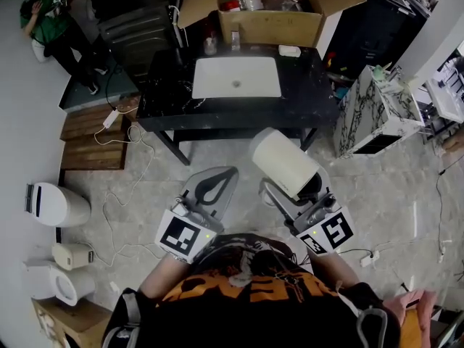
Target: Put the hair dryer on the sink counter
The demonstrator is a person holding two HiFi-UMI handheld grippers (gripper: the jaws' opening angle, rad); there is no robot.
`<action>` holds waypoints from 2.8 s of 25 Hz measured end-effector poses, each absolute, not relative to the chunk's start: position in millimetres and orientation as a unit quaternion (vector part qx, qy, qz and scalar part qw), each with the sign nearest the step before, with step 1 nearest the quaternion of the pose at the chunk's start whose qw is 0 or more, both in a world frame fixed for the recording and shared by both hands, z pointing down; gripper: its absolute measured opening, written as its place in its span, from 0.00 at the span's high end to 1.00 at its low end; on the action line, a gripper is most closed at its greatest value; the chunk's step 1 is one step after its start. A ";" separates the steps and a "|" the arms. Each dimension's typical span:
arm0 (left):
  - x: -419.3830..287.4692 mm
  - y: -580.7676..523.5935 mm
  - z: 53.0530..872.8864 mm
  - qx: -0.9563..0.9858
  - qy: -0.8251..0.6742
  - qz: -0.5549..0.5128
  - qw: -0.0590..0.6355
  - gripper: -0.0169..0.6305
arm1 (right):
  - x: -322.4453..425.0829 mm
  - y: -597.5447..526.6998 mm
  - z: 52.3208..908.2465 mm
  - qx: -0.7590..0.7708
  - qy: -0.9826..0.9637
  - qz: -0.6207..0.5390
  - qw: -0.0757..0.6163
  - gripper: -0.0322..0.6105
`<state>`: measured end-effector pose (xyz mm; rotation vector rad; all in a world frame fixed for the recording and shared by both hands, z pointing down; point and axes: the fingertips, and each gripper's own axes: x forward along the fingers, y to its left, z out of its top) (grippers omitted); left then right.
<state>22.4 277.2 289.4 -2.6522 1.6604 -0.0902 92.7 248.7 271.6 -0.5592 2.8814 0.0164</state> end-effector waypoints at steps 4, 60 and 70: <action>35.8 266.4 294.2 -0.839 0.543 -0.031 0.006 0.94 | 115.7 231.9 278.7 -0.191 0.976 -0.005 0.108 0.43; -113.2 -251.8 377.9 -0.867 0.486 -0.078 -0.082 0.94 | 36.1 -316.8 486.1 -0.320 0.924 -0.190 -0.086 0.43; -92.0 -281.9 446.1 -0.854 0.494 -0.111 -0.119 0.94 | 66.4 -371.7 574.0 -0.328 0.898 -0.258 -0.138 0.43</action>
